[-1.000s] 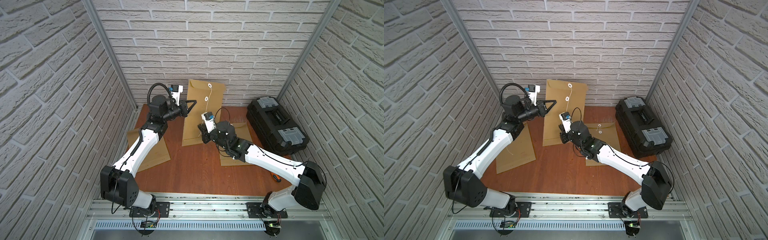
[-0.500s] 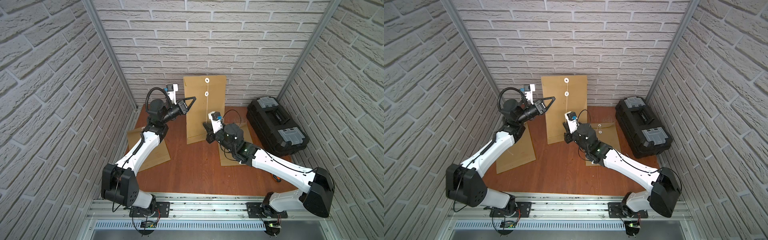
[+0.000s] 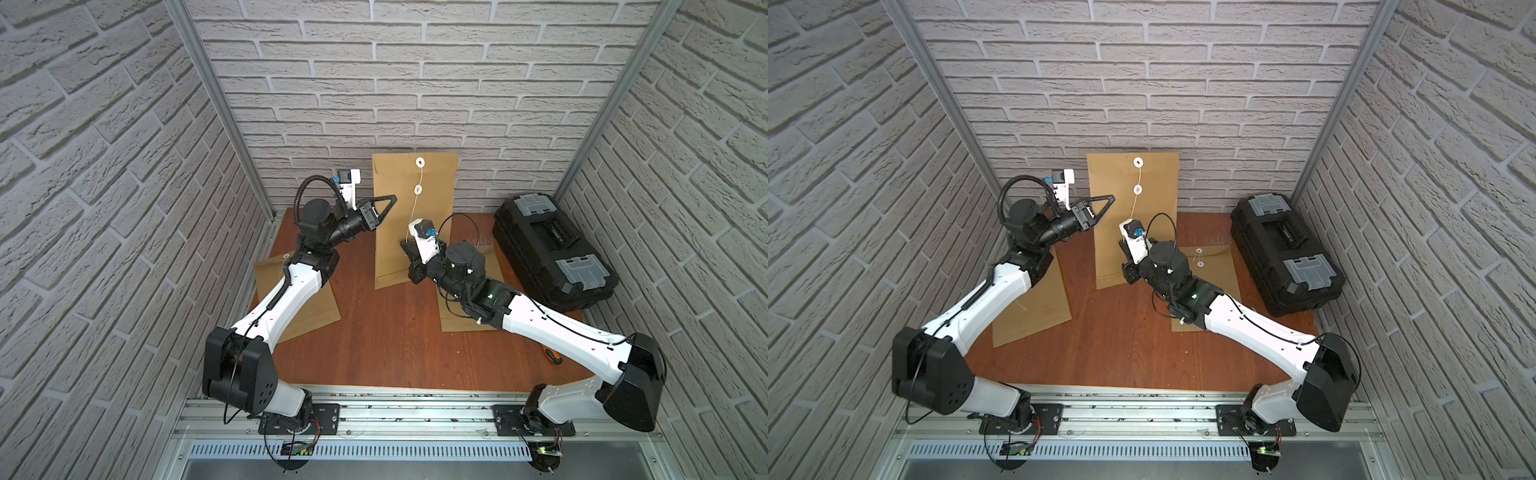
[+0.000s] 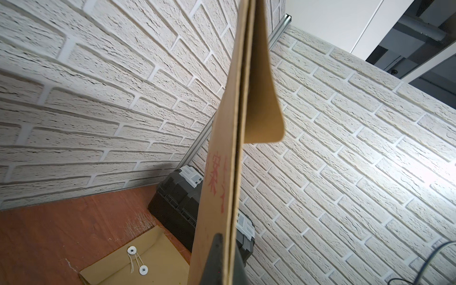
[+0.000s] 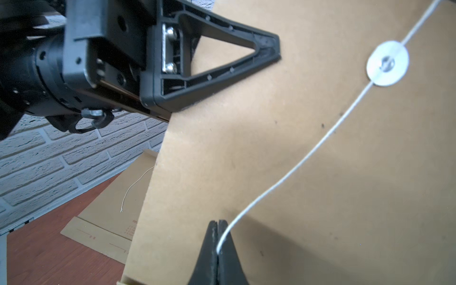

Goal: Close the mouth of the file bag
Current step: Close the file bag.

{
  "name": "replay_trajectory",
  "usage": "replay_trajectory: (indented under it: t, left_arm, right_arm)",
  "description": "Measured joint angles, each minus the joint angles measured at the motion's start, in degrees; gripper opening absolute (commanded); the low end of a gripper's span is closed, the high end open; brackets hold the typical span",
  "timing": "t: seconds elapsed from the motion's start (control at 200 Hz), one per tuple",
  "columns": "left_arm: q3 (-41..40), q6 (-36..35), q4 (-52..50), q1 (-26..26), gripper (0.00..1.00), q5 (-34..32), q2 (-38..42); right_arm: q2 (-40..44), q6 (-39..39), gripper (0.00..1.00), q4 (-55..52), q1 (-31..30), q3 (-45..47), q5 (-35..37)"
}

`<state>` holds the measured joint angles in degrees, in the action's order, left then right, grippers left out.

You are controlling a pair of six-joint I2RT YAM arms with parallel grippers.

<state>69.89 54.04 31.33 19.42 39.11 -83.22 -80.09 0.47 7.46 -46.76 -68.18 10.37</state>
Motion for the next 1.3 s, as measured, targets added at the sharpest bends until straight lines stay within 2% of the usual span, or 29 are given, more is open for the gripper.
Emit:
replay_trajectory:
  t: [0.28,0.52,1.3]
  left_arm:
    - [1.01,-0.20,-0.11,0.55,0.00,1.99,-1.14]
    - [1.70,-0.22,-0.87,0.92,0.00,4.26,-1.62]
    - [4.48,5.09,3.41,1.70,0.00,10.29,-2.78]
  right_arm:
    - [-3.69,-3.85,0.02,-5.18,-1.99,-5.38,-1.05]
    - [-5.84,-4.15,0.02,-8.24,-1.75,-6.60,-1.53]
    - [-7.56,-2.27,0.02,-10.75,8.02,-6.21,-8.63]
